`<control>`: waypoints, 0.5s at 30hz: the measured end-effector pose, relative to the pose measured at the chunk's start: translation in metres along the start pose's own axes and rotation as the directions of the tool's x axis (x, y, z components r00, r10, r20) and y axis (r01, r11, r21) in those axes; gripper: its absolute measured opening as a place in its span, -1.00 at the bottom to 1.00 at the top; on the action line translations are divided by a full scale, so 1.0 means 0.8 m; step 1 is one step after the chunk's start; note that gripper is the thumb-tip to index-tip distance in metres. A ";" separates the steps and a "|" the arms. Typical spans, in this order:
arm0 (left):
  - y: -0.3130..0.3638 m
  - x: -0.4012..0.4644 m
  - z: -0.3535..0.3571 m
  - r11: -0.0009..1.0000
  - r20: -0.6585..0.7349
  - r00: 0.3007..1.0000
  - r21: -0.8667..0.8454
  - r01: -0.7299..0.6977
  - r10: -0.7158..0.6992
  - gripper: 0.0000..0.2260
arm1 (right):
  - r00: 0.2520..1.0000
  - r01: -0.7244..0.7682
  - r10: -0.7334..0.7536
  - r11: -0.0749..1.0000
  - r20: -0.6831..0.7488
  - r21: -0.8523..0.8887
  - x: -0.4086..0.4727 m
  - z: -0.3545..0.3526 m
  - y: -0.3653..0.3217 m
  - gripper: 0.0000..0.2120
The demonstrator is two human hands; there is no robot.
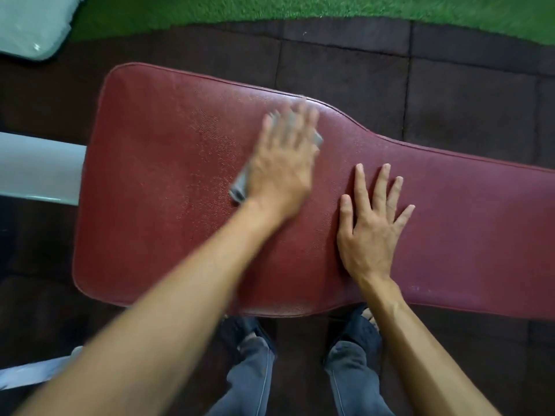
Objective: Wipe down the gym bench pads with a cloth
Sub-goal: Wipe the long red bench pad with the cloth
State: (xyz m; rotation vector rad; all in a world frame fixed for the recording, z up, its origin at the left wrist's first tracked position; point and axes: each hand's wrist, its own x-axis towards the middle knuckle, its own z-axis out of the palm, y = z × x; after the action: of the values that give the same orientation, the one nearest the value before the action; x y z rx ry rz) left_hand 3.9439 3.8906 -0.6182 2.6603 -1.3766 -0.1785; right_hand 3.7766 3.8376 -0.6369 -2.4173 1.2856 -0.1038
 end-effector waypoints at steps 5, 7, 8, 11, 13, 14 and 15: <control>-0.152 -0.025 -0.052 0.970 -0.043 0.969 0.016 0.243 -0.243 -0.49 | 1.000 0.001 -0.001 1.000 -0.006 -0.009 -0.001 0.002 -0.001 -0.48; -0.147 -0.106 -0.051 0.962 -0.026 0.962 0.012 0.274 -0.274 -0.49 | 1.000 -0.009 0.009 1.000 -0.013 -0.023 -0.001 0.003 -0.003 -0.48; -0.127 -0.150 -0.043 0.959 0.002 0.959 0.027 0.282 -0.282 -0.49 | 1.000 -0.012 0.012 0.999 -0.013 -0.031 -0.001 0.003 -0.005 -0.48; -0.042 -0.230 -0.015 0.982 0.075 0.980 0.047 0.181 -0.184 -0.49 | 1.000 -0.026 0.025 0.998 -0.015 -0.049 -0.002 0.003 -0.007 -0.48; -0.006 -0.221 0.000 0.992 0.060 0.991 -0.014 0.123 -0.122 -0.49 | 1.000 -0.025 0.025 0.999 -0.002 -0.036 -0.003 0.003 -0.007 -0.48; -0.002 -0.195 0.004 0.996 0.031 0.996 -0.027 0.086 -0.085 -0.49 | 1.000 -0.022 0.022 0.999 0.002 -0.033 -0.002 0.002 -0.008 -0.48; -0.007 -0.164 0.004 0.999 0.015 0.999 -0.021 0.043 -0.043 -0.50 | 1.000 -0.024 0.024 0.999 0.004 -0.030 -0.002 0.002 -0.008 -0.47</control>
State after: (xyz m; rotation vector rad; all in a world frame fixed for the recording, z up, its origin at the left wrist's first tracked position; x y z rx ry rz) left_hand 3.8728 4.0010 -0.6173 2.6781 -1.3149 -0.2160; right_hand 3.7814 3.8424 -0.6356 -2.4251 1.3225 -0.0732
